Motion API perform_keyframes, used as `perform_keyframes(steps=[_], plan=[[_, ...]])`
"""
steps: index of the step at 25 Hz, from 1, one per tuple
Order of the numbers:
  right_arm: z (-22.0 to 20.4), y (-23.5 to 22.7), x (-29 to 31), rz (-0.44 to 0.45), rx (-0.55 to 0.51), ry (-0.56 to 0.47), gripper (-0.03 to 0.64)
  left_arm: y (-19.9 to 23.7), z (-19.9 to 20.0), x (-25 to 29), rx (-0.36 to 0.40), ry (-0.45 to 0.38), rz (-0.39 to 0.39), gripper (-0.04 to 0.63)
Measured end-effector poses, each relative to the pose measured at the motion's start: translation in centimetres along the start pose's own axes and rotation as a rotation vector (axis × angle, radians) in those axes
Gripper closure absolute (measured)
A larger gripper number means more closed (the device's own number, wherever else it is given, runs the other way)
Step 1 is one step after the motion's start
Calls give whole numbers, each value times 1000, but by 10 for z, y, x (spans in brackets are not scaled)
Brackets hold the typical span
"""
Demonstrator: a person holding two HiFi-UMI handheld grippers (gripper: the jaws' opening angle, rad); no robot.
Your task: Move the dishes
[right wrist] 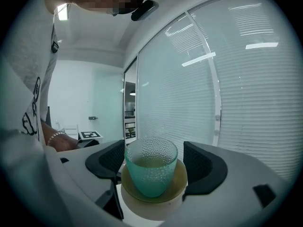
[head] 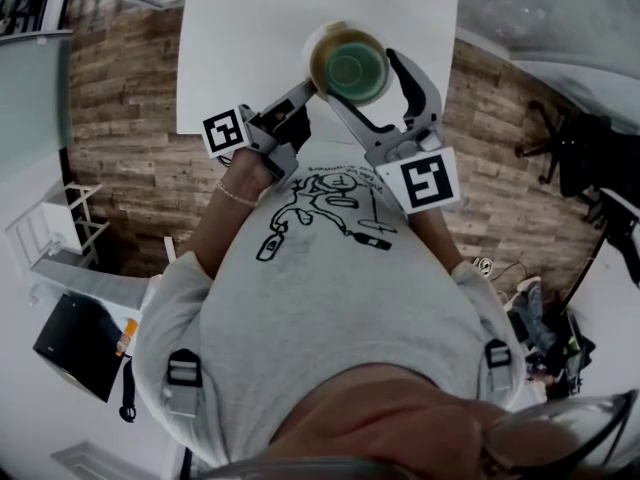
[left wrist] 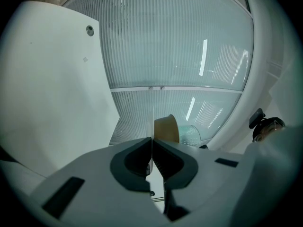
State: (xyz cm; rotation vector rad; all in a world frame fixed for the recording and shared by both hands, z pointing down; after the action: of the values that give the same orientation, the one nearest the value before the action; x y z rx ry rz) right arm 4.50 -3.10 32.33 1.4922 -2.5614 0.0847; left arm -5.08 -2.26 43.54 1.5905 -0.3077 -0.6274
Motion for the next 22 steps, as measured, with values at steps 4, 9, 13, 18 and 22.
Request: perform_keyframes(steps=[4, 9, 13, 18, 22], plan=[[-5, 2, 3, 6, -1, 21, 241, -4, -4, 2, -2, 12, -7, 588], [-12, 8, 7, 19, -18, 51, 242, -2, -7, -3, -17, 19, -2, 588], [-11, 7, 6, 9, -3, 54, 242, -2, -7, -5, -13, 24, -3, 588], [-8, 9, 7, 3, -4, 39, 242, -1, -6, -7, -10, 17, 4, 588], [-2, 11, 6, -3, -3, 20, 244, 1, -5, -11, -10, 15, 10, 588]])
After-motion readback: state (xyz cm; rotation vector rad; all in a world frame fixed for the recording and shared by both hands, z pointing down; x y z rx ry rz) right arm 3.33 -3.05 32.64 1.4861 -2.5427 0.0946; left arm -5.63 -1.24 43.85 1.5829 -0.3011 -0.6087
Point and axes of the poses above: the fingertips, and each gripper's own axes: x forward along the fingers, y to its left, z out of its top, the point moved 3 cm from there along -x, backward along the fingers, and after that the axes turned 13 degrees about -z, right-handed, at the moved point
